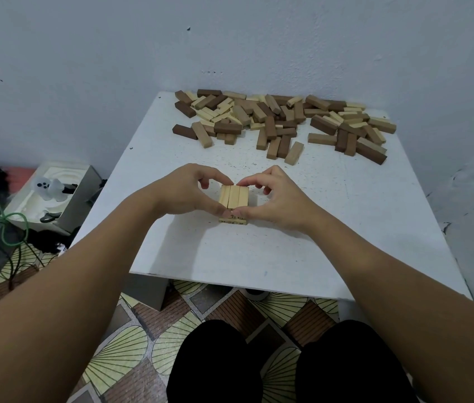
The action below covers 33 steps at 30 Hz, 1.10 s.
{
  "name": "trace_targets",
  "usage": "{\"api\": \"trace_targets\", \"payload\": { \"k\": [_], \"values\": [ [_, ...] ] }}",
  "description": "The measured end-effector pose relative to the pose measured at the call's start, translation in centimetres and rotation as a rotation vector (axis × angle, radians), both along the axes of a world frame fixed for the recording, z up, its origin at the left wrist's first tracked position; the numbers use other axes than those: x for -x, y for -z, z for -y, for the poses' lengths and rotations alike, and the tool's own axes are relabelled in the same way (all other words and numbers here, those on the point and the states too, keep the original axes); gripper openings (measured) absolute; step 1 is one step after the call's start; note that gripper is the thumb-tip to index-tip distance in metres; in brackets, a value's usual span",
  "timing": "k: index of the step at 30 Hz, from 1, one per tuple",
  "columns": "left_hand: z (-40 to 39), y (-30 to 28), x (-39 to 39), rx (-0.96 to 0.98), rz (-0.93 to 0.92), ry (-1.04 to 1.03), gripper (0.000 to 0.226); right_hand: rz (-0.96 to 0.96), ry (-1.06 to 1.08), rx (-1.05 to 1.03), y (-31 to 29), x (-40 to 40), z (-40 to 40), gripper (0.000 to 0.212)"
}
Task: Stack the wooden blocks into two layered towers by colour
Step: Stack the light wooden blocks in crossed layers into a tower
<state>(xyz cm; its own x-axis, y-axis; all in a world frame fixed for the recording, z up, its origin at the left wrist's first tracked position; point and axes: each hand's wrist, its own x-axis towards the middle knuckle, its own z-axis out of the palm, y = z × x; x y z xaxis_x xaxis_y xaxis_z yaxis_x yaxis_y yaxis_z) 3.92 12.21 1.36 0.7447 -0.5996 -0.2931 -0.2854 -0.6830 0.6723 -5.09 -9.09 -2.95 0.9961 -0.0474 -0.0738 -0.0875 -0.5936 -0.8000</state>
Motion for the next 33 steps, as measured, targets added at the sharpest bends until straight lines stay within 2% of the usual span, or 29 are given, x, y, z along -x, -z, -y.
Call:
{"api": "trace_targets", "payload": {
  "k": [18, 33],
  "values": [
    [0.21, -0.09, 0.27, -0.008, -0.014, -0.007, 0.053, 0.003, -0.001, -0.014, -0.03, 0.09, -0.19, 0.058],
    [0.25, -0.33, 0.54, -0.014, -0.021, -0.022, 0.063, -0.034, -0.002, -0.044, -0.46, 0.30, 0.09, 0.067]
  ]
}}
